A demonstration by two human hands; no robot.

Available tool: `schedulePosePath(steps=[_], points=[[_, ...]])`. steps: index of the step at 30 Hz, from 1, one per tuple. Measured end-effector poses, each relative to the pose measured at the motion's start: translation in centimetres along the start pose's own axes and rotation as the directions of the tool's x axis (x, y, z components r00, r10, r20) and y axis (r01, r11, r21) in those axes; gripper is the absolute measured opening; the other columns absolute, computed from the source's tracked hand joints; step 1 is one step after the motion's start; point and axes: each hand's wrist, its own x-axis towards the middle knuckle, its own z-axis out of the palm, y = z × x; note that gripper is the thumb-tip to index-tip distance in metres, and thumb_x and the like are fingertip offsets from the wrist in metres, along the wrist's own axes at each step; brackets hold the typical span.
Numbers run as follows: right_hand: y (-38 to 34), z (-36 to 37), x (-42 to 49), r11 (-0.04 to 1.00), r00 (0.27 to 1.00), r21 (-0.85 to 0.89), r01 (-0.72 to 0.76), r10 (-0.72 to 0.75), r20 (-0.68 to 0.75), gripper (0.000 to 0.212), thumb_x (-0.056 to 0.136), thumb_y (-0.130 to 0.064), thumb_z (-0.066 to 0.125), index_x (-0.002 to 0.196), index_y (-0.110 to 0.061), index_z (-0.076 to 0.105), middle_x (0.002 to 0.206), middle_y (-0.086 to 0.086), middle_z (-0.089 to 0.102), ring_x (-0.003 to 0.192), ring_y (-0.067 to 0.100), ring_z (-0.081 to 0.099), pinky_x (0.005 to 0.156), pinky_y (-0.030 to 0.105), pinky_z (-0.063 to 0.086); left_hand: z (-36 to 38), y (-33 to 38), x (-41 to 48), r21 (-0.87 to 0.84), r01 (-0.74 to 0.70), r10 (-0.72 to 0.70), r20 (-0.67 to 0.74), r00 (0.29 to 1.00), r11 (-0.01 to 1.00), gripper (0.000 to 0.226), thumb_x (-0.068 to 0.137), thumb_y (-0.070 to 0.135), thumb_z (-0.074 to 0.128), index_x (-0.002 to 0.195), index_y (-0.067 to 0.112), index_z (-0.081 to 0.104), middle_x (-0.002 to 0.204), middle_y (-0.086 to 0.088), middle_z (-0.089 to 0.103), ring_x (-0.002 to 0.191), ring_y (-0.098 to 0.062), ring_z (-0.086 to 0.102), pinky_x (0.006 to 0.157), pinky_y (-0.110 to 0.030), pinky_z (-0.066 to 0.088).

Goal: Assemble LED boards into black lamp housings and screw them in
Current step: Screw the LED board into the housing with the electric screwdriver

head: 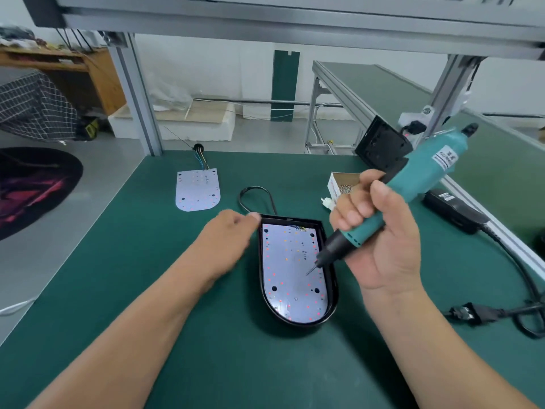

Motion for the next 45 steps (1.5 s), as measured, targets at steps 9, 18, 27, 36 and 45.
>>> schedulePosePath(steps=[9,18,27,36,45], points=[[-0.9,-1.5,1.2,0.990,0.979,0.119,0.073,-0.049,-0.196,0.007,0.096,-0.014,0.056,0.098,-0.017,0.061,0.069,-0.005,0.043,0.061,0.010,0.041,0.059,0.023,0.043,-2.2,0.6,0.3,-0.837,0.198,-0.094,0.174,0.980,0.510,0.023,0.106,-0.006,0.039,0.114,-0.005,0.060,0.085,-0.006,0.069,0.051,-0.004,0.048,0.037,-0.013,0.035],[-1.1,-1.3,1.3,0.985,0.970,0.148,0.090,-0.053,-0.235,0.009,0.099,-0.012,0.053,0.099,-0.016,0.062,0.070,-0.005,0.045,0.061,0.010,0.043,0.059,0.023,0.043,-0.8,1.7,-1.6,-0.804,0.082,0.138,0.200,0.970,0.589,0.021,0.091,0.036,0.071,0.084,0.016,0.072,0.072,0.001,0.057,0.043,-0.003,0.035,0.035,-0.014,0.029],[-2.0,-0.4,1.5,0.964,0.970,0.222,0.147,-0.097,-0.222,0.012,0.098,-0.014,0.053,0.097,-0.016,0.065,0.070,-0.006,0.044,0.061,0.009,0.044,0.058,0.022,0.043,0.5,2.2,-3.3,-0.690,0.028,0.247,0.296,0.923,0.724,0.024,0.093,0.017,0.068,0.112,0.004,0.072,0.097,-0.019,0.074,0.047,-0.008,0.039,0.042,-0.017,0.033],[-2.5,1.1,1.3,0.943,0.972,0.278,0.183,-0.130,-0.197,0.010,0.102,-0.016,0.054,0.098,-0.016,0.063,0.071,-0.007,0.042,0.063,0.008,0.043,0.060,0.022,0.044,2.1,2.1,-4.0,-0.574,-0.062,0.256,0.264,0.930,0.817,0.014,0.087,0.024,0.076,0.098,0.016,0.081,0.093,-0.015,0.077,0.047,-0.010,0.040,0.046,-0.018,0.032],[-2.0,1.7,1.0,0.955,0.978,0.243,0.173,-0.138,-0.155,0.007,0.099,-0.017,0.057,0.098,-0.017,0.063,0.070,-0.008,0.043,0.062,0.009,0.044,0.061,0.023,0.045,2.5,1.9,-4.1,-0.524,-0.108,0.275,0.252,0.928,0.845,0.013,0.089,0.027,0.075,0.099,0.020,0.081,0.100,-0.016,0.079,0.047,-0.011,0.041,0.047,-0.018,0.035]])
